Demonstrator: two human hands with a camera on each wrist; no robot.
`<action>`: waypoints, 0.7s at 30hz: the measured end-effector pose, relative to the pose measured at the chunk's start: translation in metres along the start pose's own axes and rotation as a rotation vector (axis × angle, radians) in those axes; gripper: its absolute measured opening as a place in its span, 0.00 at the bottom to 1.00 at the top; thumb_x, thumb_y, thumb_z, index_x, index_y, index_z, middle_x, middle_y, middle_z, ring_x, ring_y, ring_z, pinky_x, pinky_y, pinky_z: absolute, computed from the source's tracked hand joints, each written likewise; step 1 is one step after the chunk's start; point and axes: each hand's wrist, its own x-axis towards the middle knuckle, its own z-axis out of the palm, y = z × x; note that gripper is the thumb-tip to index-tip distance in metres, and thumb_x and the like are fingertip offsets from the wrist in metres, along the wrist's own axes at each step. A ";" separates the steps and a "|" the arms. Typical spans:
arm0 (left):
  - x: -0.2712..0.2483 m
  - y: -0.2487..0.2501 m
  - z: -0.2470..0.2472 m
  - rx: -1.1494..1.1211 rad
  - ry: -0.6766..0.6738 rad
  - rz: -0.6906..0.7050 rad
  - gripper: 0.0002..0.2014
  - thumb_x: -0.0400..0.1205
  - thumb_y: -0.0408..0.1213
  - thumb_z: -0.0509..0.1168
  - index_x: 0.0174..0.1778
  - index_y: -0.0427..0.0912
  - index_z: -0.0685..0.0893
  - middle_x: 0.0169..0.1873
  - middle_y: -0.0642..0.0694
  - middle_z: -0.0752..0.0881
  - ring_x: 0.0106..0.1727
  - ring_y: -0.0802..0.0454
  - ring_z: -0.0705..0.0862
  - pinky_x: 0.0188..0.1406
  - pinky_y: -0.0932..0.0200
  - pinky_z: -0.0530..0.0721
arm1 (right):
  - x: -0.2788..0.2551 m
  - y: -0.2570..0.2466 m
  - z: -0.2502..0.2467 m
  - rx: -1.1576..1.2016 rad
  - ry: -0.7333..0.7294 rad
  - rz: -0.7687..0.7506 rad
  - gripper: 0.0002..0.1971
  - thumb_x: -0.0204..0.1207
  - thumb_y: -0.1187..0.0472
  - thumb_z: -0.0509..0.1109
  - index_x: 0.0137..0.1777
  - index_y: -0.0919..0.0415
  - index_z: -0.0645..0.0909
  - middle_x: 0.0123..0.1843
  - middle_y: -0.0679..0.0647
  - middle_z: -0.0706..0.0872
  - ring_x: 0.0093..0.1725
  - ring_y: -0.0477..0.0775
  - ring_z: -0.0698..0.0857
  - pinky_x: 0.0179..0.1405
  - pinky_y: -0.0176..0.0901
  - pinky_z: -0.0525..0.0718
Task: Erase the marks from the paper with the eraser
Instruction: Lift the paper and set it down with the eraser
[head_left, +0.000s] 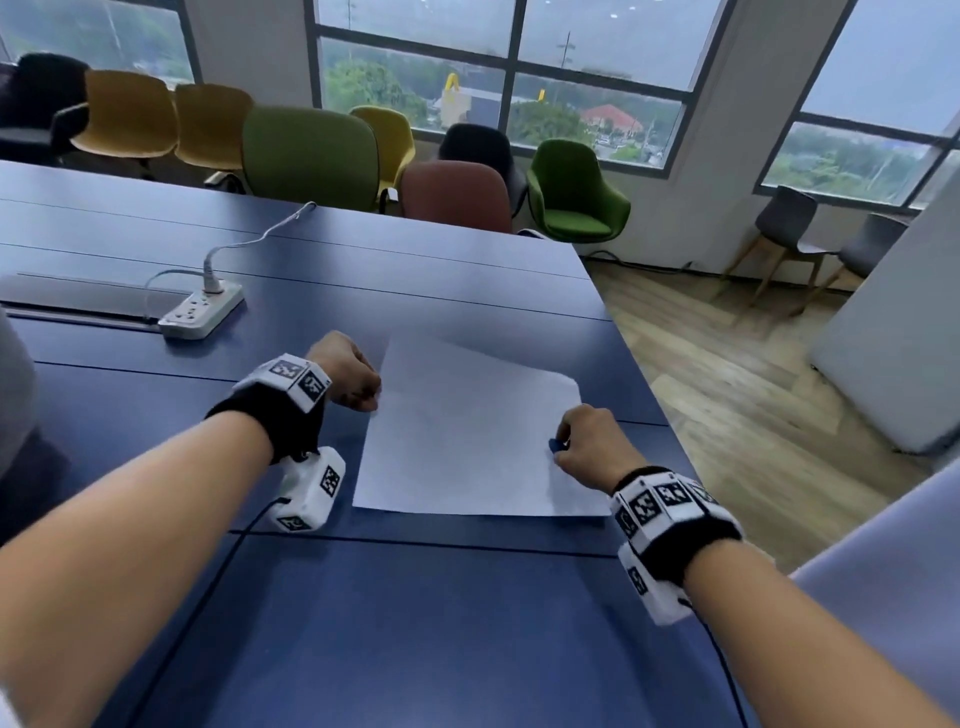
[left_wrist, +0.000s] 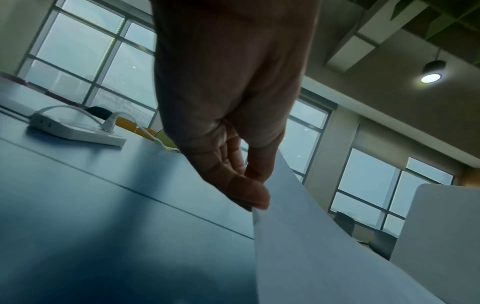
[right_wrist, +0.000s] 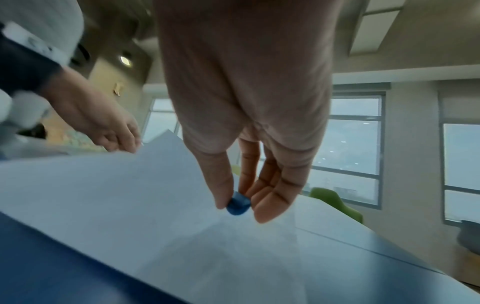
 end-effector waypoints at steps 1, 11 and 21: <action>0.004 -0.002 0.004 -0.001 -0.008 -0.011 0.08 0.71 0.15 0.71 0.27 0.26 0.84 0.18 0.37 0.82 0.17 0.45 0.82 0.23 0.52 0.89 | 0.008 0.002 0.005 -0.024 -0.010 0.021 0.09 0.76 0.62 0.71 0.49 0.69 0.84 0.52 0.65 0.88 0.51 0.64 0.88 0.50 0.51 0.87; 0.023 -0.024 0.011 0.126 -0.027 -0.081 0.03 0.71 0.19 0.74 0.37 0.23 0.87 0.31 0.31 0.89 0.34 0.37 0.90 0.42 0.37 0.90 | 0.034 0.015 0.024 -0.039 -0.087 0.125 0.12 0.75 0.60 0.72 0.54 0.67 0.83 0.58 0.64 0.86 0.55 0.63 0.86 0.56 0.49 0.86; -0.171 -0.127 -0.066 0.804 -0.139 -0.026 0.49 0.76 0.72 0.51 0.84 0.39 0.60 0.83 0.45 0.63 0.83 0.50 0.61 0.80 0.54 0.61 | -0.116 0.019 -0.015 0.148 -0.053 -0.035 0.21 0.72 0.43 0.74 0.60 0.54 0.83 0.43 0.46 0.86 0.44 0.42 0.84 0.43 0.30 0.77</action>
